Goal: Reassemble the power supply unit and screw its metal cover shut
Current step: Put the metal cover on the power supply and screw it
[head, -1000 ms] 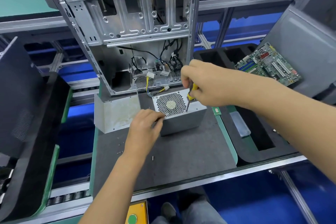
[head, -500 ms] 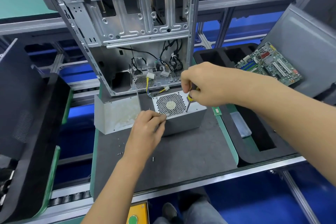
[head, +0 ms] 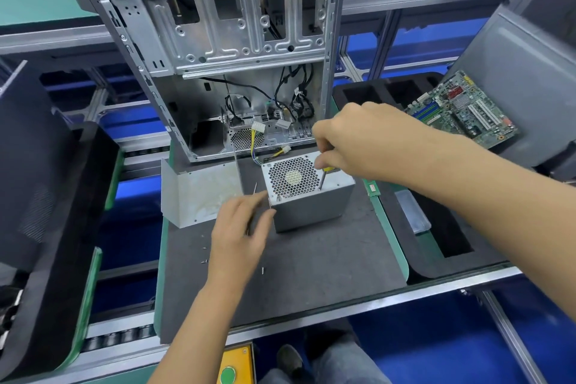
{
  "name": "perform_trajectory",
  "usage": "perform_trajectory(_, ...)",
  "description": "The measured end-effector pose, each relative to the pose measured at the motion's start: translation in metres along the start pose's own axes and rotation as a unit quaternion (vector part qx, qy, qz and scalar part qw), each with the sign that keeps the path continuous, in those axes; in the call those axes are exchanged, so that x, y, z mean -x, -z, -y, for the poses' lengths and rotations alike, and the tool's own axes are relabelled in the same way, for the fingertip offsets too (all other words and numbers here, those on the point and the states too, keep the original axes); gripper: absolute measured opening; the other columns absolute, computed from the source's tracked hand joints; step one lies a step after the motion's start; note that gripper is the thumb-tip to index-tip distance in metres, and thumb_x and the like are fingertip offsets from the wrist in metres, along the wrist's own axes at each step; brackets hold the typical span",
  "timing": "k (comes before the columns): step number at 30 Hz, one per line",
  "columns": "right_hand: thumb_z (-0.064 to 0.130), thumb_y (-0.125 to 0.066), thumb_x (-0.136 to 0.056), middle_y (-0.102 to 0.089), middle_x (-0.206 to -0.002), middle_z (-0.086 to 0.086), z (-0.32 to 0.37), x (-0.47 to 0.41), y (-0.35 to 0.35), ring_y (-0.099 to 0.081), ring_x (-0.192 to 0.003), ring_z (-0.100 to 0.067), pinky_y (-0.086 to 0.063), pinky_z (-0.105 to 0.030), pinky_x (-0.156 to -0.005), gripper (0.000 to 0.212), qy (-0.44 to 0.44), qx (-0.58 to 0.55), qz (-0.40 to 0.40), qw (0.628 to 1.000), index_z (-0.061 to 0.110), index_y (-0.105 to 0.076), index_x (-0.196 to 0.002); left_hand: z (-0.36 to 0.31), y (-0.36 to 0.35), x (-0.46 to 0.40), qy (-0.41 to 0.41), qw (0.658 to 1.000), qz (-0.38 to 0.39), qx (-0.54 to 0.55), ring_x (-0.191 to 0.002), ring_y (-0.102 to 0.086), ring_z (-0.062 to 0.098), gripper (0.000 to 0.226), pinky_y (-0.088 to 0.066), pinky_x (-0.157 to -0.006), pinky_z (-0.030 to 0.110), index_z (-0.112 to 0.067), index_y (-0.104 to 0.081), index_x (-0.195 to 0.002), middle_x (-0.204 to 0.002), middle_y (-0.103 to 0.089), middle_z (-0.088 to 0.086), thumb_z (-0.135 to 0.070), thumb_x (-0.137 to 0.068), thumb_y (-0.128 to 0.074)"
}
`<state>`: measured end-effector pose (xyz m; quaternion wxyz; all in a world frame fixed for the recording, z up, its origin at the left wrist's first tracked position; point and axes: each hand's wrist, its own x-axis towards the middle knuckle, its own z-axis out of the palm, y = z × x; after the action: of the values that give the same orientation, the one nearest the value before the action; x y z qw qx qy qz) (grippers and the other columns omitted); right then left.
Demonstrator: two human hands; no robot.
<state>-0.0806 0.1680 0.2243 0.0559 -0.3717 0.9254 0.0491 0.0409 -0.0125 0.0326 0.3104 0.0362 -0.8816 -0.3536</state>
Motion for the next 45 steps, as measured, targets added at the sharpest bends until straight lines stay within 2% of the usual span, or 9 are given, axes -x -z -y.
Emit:
perform_trajectory(7, 0.020, -0.061, -0.091, -0.049, -0.102, 0.004, -0.004, 0.001, 0.003, -0.056, -0.094, -0.025, -0.050, -0.040, -0.078, 0.008, 0.038, -0.082, 0.030, 0.995, 0.024, -0.056, -0.095, 0.045, -0.001, 0.078, 0.169, 0.960, 0.208, -0.084, -0.087, -0.058, 0.027, 0.020, -0.041, -0.084, 0.025, -0.009, -0.078, -0.099, -0.089, -0.065, 0.004, -0.016, -0.080, -0.083)
perform_trajectory(14, 0.068, -0.057, -0.083, -0.046, -0.072, 0.000, -0.009, -0.006, -0.002, -0.051, -0.073, -0.030, -0.042, -0.036, -0.066, 0.045, -0.021, -0.019, -0.012, 1.000, 0.028, -0.043, -0.067, 0.051, -0.003, 0.081, 0.077, 0.971, 0.209, -0.089, -0.075, -0.059, 0.023, 0.015, -0.043, -0.076, 0.022, -0.010, -0.079, -0.084, -0.078, -0.064, 0.000, -0.003, -0.073, -0.086)
perform_trajectory(17, 0.046, -0.068, -0.084, -0.052, -0.091, 0.004, -0.014, -0.003, 0.004, -0.053, -0.086, -0.019, -0.050, -0.041, -0.081, 0.025, 0.012, -0.099, 0.043, 0.994, 0.030, -0.049, -0.090, 0.049, -0.002, 0.079, 0.092, 0.966, 0.227, -0.084, -0.082, -0.057, 0.018, 0.008, -0.048, -0.078, 0.030, -0.014, -0.076, -0.085, -0.083, -0.064, -0.003, -0.008, -0.081, -0.080)
perform_trajectory(20, 0.029, -0.073, -0.085, -0.058, -0.089, 0.004, -0.014, -0.005, 0.007, -0.057, -0.087, -0.016, -0.052, -0.042, -0.079, 0.016, 0.025, -0.100, 0.045, 0.994, 0.031, -0.057, -0.087, 0.043, -0.001, 0.073, 0.159, 0.966, 0.199, -0.030, -0.079, -0.059, 0.007, 0.010, -0.049, -0.077, 0.024, -0.018, -0.073, -0.083, -0.085, -0.066, -0.010, -0.008, -0.084, -0.076)
perform_trajectory(26, 0.061, -0.058, -0.088, -0.043, -0.069, 0.000, -0.006, -0.016, 0.001, -0.057, -0.084, -0.034, -0.048, -0.039, -0.066, 0.044, 0.003, 0.017, -0.004, 1.000, 0.018, -0.061, -0.084, 0.025, 0.012, 0.039, 0.326, 0.936, 0.040, 0.125, -0.074, -0.064, 0.004, 0.027, -0.048, -0.071, 0.016, -0.025, -0.068, -0.069, -0.077, -0.072, -0.011, -0.003, -0.080, -0.076)
perform_trajectory(29, 0.061, -0.056, -0.088, -0.046, -0.072, 0.001, -0.002, -0.015, 0.000, -0.055, -0.074, -0.030, -0.034, -0.032, -0.054, 0.040, 0.004, -0.002, -0.014, 1.000, 0.022, -0.055, -0.086, 0.007, 0.023, 0.006, 0.302, 0.930, 0.004, 0.209, -0.070, -0.061, 0.008, 0.032, -0.049, -0.067, 0.015, -0.033, -0.069, -0.081, -0.076, -0.069, -0.006, -0.001, -0.084, -0.074)
perform_trajectory(33, 0.028, -0.060, -0.088, -0.051, -0.092, 0.002, -0.008, -0.013, 0.006, -0.056, -0.087, -0.027, -0.049, -0.040, -0.071, 0.012, 0.034, -0.074, 0.044, 0.996, 0.029, -0.049, -0.090, -0.012, 0.028, -0.035, 0.199, 0.958, 0.041, 0.203, -0.073, -0.061, 0.003, 0.037, -0.047, -0.071, 0.015, -0.037, -0.073, -0.095, -0.086, -0.071, -0.006, 0.000, -0.090, -0.068)
perform_trajectory(37, 0.052, -0.055, -0.094, -0.044, -0.074, 0.001, -0.016, -0.010, 0.013, -0.057, -0.086, -0.034, -0.047, -0.039, -0.070, 0.030, -0.013, 0.003, 0.047, 0.999, 0.025, -0.053, -0.081, -0.027, 0.008, -0.071, 0.188, 0.958, 0.063, 0.207, -0.077, -0.068, 0.014, 0.016, -0.053, -0.074, 0.023, -0.025, -0.077, -0.085, -0.078, -0.075, -0.005, -0.009, -0.087, -0.074)
perform_trajectory(45, 0.031, -0.059, -0.096, -0.051, -0.102, 0.004, -0.019, -0.009, 0.009, -0.053, -0.093, -0.024, -0.046, -0.039, -0.076, 0.017, 0.003, -0.067, 0.094, 0.993, 0.028, -0.049, -0.110, -0.025, -0.042, -0.123, 0.049, 0.990, 0.129, 0.038, -0.093, -0.071, 0.024, 0.018, -0.053, -0.089, 0.035, -0.011, -0.078, -0.106, -0.098, -0.077, 0.006, -0.011, -0.089, -0.072)
